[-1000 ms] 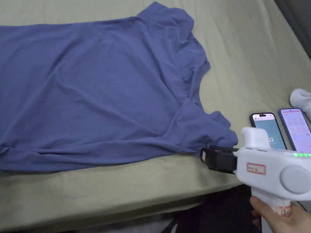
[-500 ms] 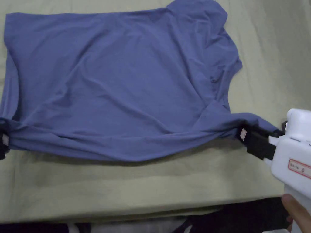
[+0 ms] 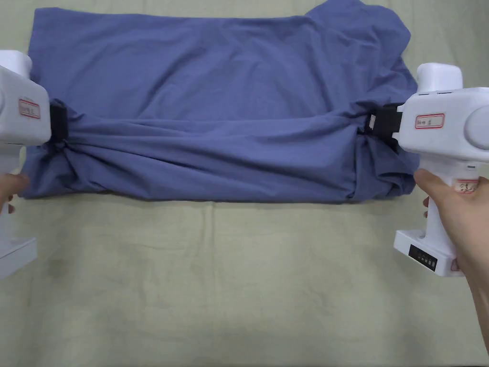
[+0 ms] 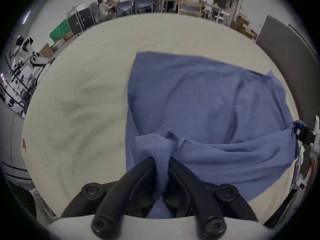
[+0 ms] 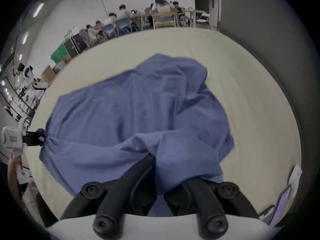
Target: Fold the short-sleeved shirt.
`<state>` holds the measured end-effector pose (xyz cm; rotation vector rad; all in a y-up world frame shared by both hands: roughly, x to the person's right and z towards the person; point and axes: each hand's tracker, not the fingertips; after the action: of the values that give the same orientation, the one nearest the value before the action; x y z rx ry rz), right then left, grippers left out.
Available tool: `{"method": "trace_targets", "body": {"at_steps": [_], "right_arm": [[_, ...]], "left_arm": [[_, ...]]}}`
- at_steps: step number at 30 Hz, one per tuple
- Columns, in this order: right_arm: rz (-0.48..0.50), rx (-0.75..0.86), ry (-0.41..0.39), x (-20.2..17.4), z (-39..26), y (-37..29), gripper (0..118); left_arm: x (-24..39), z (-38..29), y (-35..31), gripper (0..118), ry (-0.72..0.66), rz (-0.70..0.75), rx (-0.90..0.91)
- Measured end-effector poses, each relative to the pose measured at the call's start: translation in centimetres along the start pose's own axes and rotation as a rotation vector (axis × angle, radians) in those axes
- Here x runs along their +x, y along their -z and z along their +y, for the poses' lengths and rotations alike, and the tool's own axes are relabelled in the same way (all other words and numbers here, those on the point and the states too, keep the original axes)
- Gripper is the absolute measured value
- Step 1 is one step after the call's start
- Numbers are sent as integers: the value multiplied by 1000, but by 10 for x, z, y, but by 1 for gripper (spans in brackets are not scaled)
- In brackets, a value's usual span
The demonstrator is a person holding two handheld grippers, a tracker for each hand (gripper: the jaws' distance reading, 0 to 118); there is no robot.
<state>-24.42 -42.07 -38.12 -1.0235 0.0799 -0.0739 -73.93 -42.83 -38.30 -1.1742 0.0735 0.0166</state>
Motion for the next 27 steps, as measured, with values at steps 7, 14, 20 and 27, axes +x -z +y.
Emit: {"method": "trace_targets", "body": {"at_steps": [7,14,20,27], "right_arm": [[21,-11,33,9,-3,6,35],[72,31,49,2,-24,-54,109],[-22,176,-77,-22,-86,-136,3],[4,166,-80,-37,-156,-162,3]], "left_arm": [[-6,2,2,35,-15,-5,31],[-9,-36,-56,94,34,-10,193],[-10,-113,-147,33,69,-92,400],[19,-172,-163,0,114,29,347]]}}
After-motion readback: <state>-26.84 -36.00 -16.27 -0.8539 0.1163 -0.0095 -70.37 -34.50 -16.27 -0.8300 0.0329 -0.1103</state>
